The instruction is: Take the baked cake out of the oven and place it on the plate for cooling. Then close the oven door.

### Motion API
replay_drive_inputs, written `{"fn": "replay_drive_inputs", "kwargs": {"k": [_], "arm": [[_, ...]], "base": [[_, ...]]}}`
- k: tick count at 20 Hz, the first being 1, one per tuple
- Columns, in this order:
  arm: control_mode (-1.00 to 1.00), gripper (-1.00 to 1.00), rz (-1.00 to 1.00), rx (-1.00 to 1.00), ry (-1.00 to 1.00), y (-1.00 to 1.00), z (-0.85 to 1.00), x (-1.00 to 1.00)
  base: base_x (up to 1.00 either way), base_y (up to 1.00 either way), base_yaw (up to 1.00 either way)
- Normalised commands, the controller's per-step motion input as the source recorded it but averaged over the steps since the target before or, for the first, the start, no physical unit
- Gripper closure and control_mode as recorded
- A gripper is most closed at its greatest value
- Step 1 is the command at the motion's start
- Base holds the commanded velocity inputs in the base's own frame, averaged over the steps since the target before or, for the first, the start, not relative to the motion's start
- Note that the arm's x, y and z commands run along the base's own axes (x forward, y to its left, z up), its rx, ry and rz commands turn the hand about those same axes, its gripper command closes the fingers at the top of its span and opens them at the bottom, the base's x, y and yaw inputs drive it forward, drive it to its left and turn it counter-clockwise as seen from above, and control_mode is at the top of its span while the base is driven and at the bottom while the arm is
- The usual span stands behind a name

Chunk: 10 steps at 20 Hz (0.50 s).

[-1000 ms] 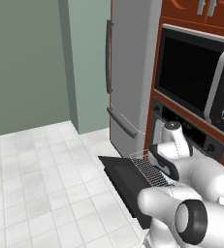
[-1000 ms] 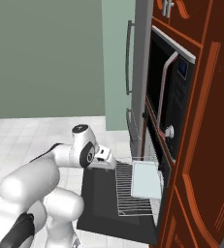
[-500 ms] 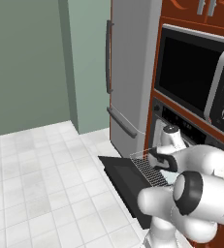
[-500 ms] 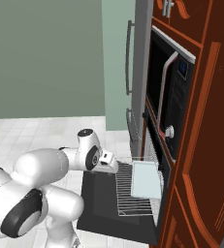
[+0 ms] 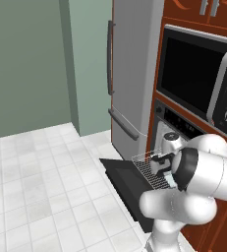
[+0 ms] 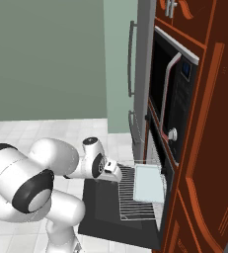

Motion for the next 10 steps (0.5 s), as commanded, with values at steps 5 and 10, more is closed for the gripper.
{"fn": "replay_drive_inputs", "kwargs": {"k": [5,10], "arm": [[-1.0,-1.0,-0.23,0.0,-0.08,0.02,-0.07,0.0],[-1.0,-1.0,-0.27,0.0,-0.13,0.09,-0.02,0.0]], "base": [[0.0,0.0,0.0],[0.0,0.0,0.0]]}}
